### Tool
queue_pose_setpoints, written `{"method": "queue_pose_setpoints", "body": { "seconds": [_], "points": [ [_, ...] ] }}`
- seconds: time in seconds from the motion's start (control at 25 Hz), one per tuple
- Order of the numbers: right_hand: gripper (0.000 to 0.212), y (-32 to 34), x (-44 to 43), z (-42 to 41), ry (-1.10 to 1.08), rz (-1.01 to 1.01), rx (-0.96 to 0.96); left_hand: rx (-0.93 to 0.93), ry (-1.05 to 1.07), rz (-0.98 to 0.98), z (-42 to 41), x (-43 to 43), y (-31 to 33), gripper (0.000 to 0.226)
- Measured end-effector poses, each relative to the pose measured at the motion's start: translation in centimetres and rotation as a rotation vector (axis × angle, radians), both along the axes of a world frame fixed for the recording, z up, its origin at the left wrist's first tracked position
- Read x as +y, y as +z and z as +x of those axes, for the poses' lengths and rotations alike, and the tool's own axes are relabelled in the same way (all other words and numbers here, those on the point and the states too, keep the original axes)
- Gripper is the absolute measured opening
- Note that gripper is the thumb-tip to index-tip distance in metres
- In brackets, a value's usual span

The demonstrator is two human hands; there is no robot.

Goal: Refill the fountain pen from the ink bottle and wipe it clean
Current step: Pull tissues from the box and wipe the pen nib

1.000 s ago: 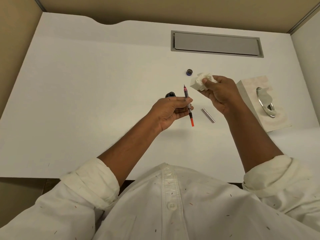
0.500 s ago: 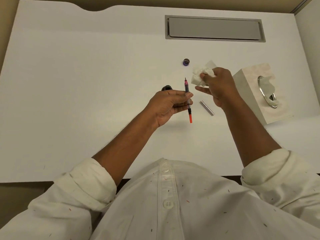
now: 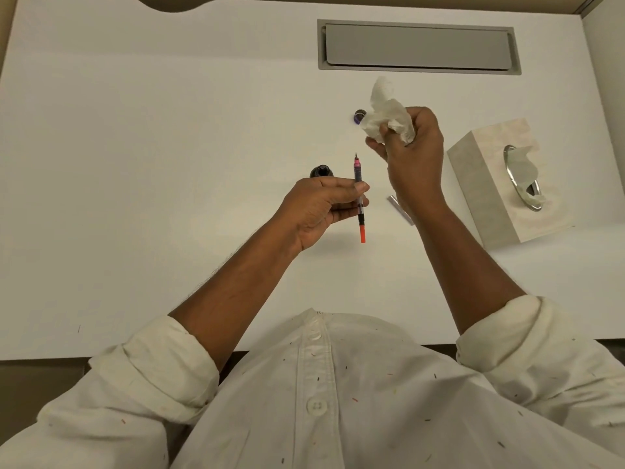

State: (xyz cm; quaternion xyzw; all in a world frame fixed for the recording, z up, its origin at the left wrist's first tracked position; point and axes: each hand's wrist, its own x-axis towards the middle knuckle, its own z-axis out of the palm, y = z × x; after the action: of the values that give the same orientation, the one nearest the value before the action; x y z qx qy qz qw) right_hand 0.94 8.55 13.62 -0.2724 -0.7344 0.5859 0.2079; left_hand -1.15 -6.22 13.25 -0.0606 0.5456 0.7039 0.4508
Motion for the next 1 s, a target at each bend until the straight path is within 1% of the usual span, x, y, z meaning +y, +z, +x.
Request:
{"method": "queue_pose_setpoints", "body": {
  "seconds": [0.16, 0.4, 0.52, 0.64, 0.72, 0.8, 0.92, 1.0],
  "points": [
    [0.012, -0.6, -0.5, 0.5, 0.050, 0.127, 0.004, -0.012, 0.016, -0.002, -0.2, 0.3, 0.0, 0.015],
    [0.019, -1.0, -0.7, 1.1, 0.030, 0.034, 0.054, 0.005, 0.039, -0.011, -0.3, 0.9, 0.0, 0.014],
    [0.024, -0.9, -1.0, 1.4, 0.032, 0.060, 0.062, 0.006, 0.055, -0.013, -0.3, 1.3, 0.0, 0.018],
    [0.025, -1.1, -1.1, 1.6, 0.040, 0.076, 0.047, 0.015, 0.057, -0.010, -0.3, 1.6, 0.0, 0.017],
    [0.025, -1.1, -1.0, 1.5, 0.008, 0.012, 0.021, 0.016, 0.054, -0.002, -0.3, 1.7, -0.1, 0.014],
    [0.025, -1.0, -0.9, 1.2, -0.012, -0.121, 0.022, 0.014, 0.048, 0.002, -0.3, 1.8, -0.2, 0.011],
    [0.026, -0.6, -0.6, 1.0, 0.025, -0.310, 0.033, 0.010, 0.051, -0.018, -0.4, 1.9, -0.3, 0.011],
    [0.033, -0.5, -0.6, 1.0, 0.066, -0.352, 0.020, 0.009, 0.060, -0.023, -0.4, 2.0, -0.3, 0.011]
  ]
}}
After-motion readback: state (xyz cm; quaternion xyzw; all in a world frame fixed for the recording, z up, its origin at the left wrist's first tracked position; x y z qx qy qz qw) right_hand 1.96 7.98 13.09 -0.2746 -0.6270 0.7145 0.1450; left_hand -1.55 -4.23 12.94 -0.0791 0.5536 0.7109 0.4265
